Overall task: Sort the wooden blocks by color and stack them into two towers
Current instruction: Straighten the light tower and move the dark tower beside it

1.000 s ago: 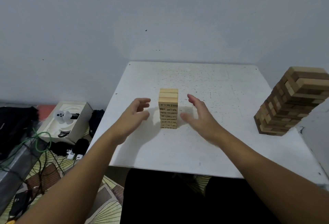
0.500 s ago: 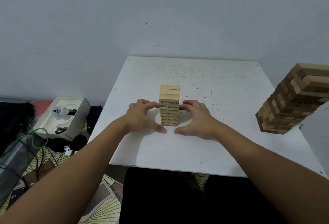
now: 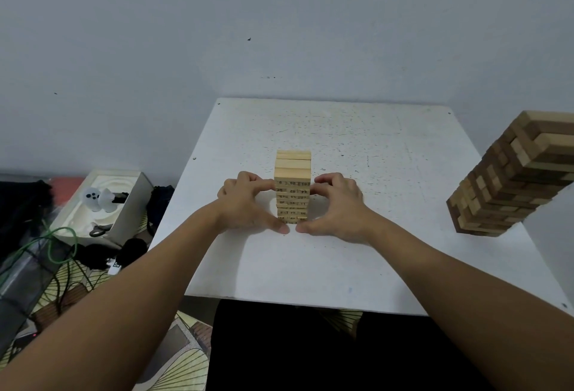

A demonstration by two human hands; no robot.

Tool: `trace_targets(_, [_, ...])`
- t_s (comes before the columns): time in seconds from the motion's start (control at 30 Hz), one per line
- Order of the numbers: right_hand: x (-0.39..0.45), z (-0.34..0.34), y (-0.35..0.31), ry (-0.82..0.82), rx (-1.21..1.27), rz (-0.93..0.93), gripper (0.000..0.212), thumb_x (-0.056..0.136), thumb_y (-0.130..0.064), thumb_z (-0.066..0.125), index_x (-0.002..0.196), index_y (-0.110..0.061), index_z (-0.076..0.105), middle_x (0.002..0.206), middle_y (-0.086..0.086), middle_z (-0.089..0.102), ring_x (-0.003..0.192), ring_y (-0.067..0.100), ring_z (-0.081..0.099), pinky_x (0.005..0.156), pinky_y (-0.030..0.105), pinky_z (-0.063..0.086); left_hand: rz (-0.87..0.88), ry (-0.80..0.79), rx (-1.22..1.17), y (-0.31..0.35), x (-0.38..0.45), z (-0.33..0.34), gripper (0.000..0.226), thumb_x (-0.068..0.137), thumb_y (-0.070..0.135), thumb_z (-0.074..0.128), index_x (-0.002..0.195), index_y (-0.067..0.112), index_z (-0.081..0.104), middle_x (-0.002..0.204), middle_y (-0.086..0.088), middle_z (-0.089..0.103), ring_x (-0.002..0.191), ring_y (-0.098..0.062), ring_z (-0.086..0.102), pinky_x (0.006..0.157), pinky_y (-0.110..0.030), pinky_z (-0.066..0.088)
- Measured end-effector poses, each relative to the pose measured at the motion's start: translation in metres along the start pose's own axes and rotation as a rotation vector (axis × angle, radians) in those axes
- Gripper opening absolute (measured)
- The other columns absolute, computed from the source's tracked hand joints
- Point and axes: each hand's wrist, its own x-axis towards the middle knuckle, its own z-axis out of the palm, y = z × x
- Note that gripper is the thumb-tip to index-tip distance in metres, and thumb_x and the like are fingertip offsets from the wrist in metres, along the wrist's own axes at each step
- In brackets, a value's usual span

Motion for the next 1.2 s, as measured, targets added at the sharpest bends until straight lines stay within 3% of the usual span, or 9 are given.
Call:
trace_targets(0.2, [0.004,0.008,0.001,0.062,-0.002,-0.013,0.055,0.063,-0.065,0.085,0.109,-0.058,0.055,0.131,-0.023,0.031,0.128,0.006,0.018,0.114,0.030,0.012,0.017,0.022,0.003,0.002,-0.001,0.003,0.065,0.052,0.062,0.095,0.091,0.087,0.049,0.125,0.016,0.034,0.125,-0.015,0.021,0.107,-0.027,0.012])
trace_targets(0.37, [0.005,0.013,0.003,0.111,-0.025,-0.012,0.066,0.063,-0.068,0.084,0.123,-0.051,0.061,0.130,-0.023,0.034,0.129,0.007,0.019,0.115,0.031,0.013,0.015,0.024,-0.016,0.002,-0.001,0.005,0.062,0.054,0.060,0.095,0.090,0.086,0.051,0.125,0.016,0.034,0.125,-0.015,0.021,0.106,-0.025,0.010])
trace_targets(0.67, [0.006,0.017,0.003,0.151,-0.055,-0.014,0.066,0.066,-0.068,0.082,0.126,-0.049,0.062,0.127,-0.025,0.035,0.130,0.007,0.020,0.117,0.029,0.011,0.052,0.066,-0.015,0.003,-0.004,0.010,0.060,0.058,0.063,0.092,0.090,0.088,0.048,0.123,0.016,0.033,0.120,-0.011,0.018,0.109,-0.025,0.008])
trace_targets(1.0, [0.004,0.015,0.001,0.140,-0.023,-0.033,0.053,0.066,-0.067,0.083,0.111,-0.056,0.055,0.123,-0.026,0.036,0.126,0.005,0.021,0.117,0.030,0.012,0.045,0.098,-0.069,0.002,-0.005,0.014,0.050,0.063,0.059,0.091,0.089,0.083,0.055,0.119,0.019,0.035,0.118,-0.011,0.018,0.108,-0.022,0.012])
trace_targets(1.2, [-0.001,0.010,-0.004,0.125,0.015,-0.043,0.048,0.066,-0.062,0.086,0.090,-0.063,0.044,0.127,-0.026,0.041,0.125,0.005,0.022,0.117,0.032,0.016,0.056,0.107,-0.075,0.003,-0.006,0.013,0.050,0.062,0.060,0.091,0.090,0.082,0.057,0.118,0.020,0.037,0.116,-0.009,0.018,0.111,-0.024,0.012])
